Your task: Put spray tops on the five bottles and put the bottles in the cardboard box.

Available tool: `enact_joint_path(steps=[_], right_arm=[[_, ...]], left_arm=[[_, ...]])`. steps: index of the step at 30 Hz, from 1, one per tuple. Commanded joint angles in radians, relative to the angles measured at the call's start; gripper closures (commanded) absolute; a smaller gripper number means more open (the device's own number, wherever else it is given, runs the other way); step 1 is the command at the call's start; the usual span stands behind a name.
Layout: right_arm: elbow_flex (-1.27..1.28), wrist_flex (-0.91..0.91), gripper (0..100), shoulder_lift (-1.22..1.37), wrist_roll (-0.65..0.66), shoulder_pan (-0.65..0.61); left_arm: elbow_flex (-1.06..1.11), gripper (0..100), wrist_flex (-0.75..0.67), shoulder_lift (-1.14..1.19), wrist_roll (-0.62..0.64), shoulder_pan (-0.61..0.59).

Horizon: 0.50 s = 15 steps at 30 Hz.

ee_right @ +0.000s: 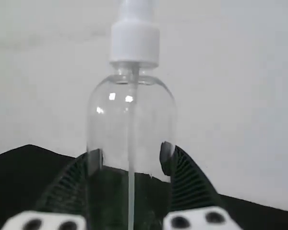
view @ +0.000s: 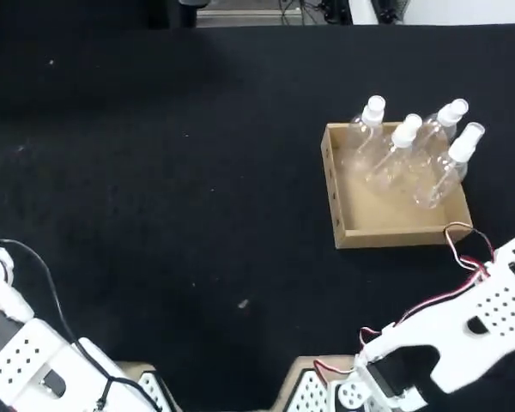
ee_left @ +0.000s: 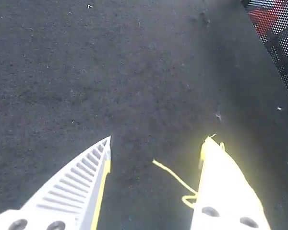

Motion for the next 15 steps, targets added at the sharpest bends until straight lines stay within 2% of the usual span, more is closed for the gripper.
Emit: enact_joint_path(steps=[1, 15], right_arm=[[-0.165, -0.035, 98.8, 0.062, 0.011, 0.028], [-0.374, 0.034, 98.8, 0.288, 0.068, 0.038]], left_arm=[[-0.033, 72, -0.003, -0.014, 0.011, 0.010], [-0.033, 72, -0.003, -0.014, 0.011, 0.010]])
